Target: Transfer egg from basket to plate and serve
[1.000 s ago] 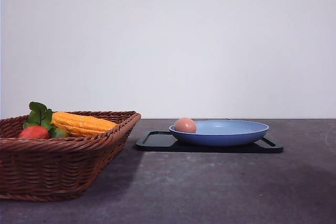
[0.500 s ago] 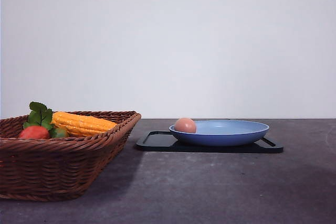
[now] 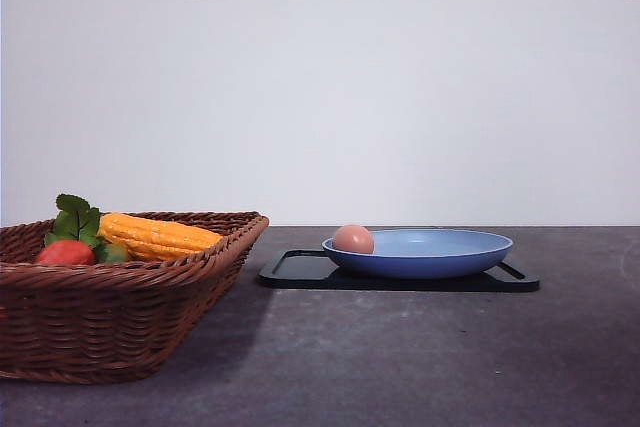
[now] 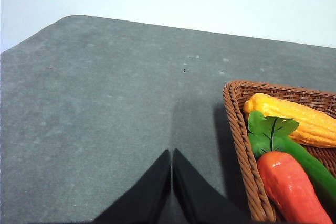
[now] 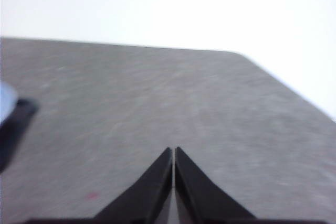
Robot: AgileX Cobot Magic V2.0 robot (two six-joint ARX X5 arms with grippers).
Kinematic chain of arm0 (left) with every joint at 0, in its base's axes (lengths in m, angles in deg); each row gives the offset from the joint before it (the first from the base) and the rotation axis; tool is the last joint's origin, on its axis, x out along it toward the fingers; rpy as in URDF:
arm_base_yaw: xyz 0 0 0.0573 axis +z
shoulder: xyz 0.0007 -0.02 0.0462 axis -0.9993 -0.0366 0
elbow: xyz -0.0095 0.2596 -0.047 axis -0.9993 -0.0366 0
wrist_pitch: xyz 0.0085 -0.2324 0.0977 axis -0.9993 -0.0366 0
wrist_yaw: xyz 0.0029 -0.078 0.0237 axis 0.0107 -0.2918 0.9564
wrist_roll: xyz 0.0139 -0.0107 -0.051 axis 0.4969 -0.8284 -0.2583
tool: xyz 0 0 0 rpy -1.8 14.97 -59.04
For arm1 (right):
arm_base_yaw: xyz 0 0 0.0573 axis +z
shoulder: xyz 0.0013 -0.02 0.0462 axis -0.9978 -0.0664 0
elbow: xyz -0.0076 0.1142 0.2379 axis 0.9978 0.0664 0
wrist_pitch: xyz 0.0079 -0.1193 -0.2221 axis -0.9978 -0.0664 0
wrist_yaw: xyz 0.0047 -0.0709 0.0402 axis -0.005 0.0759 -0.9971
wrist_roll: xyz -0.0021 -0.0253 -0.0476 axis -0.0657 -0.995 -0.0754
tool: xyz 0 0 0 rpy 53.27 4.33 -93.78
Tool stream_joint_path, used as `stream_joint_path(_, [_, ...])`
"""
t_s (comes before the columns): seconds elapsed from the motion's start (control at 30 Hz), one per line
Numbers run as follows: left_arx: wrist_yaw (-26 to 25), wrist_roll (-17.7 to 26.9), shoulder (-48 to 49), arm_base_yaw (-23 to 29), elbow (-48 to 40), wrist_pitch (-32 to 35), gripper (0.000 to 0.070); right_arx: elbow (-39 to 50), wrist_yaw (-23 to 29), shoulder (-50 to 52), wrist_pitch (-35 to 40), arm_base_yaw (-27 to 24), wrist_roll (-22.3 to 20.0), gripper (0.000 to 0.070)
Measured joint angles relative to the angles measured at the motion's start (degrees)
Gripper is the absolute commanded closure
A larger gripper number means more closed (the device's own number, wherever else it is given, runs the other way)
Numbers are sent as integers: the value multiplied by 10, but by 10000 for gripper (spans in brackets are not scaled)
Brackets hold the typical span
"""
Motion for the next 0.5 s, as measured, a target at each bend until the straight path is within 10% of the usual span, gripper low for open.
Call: stream_joint_path(0.5, [0,0,0,0,0,0,700,0,-217,0,-90,23,26,700])
